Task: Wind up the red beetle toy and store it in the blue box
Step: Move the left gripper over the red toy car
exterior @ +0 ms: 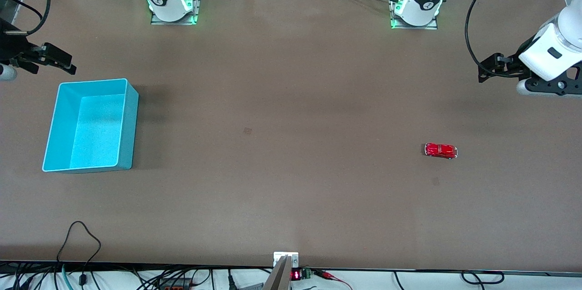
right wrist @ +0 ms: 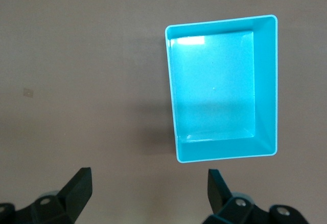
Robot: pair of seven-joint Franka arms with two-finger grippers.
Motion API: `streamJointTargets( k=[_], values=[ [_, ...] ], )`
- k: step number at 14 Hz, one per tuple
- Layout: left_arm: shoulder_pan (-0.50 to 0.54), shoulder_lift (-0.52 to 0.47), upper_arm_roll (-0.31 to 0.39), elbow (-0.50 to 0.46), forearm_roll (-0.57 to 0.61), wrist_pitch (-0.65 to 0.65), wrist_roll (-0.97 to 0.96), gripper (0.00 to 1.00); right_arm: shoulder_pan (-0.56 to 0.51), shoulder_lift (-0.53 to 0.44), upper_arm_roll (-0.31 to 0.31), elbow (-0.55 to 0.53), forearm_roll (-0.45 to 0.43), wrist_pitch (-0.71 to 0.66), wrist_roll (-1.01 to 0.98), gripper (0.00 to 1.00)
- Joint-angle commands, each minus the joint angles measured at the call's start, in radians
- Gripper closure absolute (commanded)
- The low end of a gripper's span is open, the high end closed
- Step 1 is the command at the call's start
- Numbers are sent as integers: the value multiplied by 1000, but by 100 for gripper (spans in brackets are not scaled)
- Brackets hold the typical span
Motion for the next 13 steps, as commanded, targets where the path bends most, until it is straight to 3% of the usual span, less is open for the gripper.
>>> streamJointTargets(
  k=[1, 6, 10, 13],
  values=[
    [8, 13, -3, 29, -10, -14, 13, 0, 12, -7, 4, -2, -25, 2, 8, 0],
    [7, 24, -4, 29, -9, -37, 8, 0, 13, -7, 4, -2, -25, 1, 10, 0],
    [7, 39, -6, 16, -7, -222, 34, 0, 13, -7, 4, -2, -23, 2, 11, 0],
    [-3, 52, -10, -19, -9, -260, 83, 0, 11, -5, 2, -2, -23, 4, 11, 0]
  ],
)
